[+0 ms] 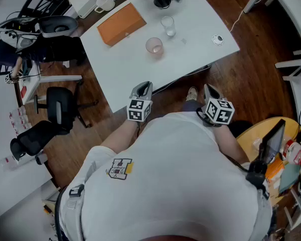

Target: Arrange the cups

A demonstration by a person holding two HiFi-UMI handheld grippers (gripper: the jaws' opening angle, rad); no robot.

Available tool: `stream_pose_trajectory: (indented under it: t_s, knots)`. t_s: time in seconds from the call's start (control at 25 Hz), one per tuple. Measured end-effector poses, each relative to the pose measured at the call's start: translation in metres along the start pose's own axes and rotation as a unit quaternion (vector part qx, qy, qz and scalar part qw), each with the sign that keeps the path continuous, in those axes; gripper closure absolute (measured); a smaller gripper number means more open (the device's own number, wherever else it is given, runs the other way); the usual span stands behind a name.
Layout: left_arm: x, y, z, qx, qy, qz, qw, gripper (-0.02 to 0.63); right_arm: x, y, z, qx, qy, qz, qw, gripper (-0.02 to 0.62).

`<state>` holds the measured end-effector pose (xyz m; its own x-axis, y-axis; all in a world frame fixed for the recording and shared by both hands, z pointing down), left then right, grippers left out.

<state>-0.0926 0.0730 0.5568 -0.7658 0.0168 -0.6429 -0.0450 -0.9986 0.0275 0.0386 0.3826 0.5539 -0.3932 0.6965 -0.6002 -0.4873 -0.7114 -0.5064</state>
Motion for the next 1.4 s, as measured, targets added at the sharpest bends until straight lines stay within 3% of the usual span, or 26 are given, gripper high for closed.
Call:
stream_pose_trajectory:
  t_s: [0.2, 0.32, 0.52, 0.6, 1.0, 1.4]
  knots:
    - [-0.052, -0.001, -0.047, -0.007, -0.018, -0.011, 0.9997, 0.546, -0.023, -0.03, -0.038, 0.002, 0.005, -0.001, 1.0, 0.595]
    - [-0.067, 0.0, -0.06, -0.026, -0.014, -0.013, 0.9995, 0.475, -0.03, -0.035, -0.049, 0.001, 0.008, 0.001, 1.0, 0.595]
    - [-0.107, 0.013, -0.082, -0.055, -0.027, -0.01, 0.9981, 0.272, -0.037, -0.037, -0.075, 0.007, 0.0, 0.019, 1.0, 0.595]
    - [-0.124, 0.018, -0.09, -0.052, -0.037, -0.013, 0.9979, 0.228, -0.035, -0.039, -0.086, 0.014, -0.007, 0.029, 0.999, 0.595]
    - [-0.171, 0.034, -0.123, -0.056, -0.1, -0.021, 0.9932, 0.212, -0.027, -0.038, -0.118, 0.046, -0.032, 0.086, 0.995, 0.595]
    - [-0.164, 0.04, -0.123, -0.062, -0.108, 0.002, 0.9923, 0.222, -0.031, -0.027, -0.117, 0.05, -0.028, 0.093, 0.994, 0.595]
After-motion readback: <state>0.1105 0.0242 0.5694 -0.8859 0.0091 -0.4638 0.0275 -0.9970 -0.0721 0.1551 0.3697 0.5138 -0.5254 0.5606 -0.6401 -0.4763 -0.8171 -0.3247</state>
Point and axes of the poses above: the fingertips, and each gripper's own axes: x backward along the fingers, y to its left, z out of its underside, the point moved 9 cm from there along x, backward along the fingers, and after that the axes turned 4 degrees about -z, right-handed, at the moved point
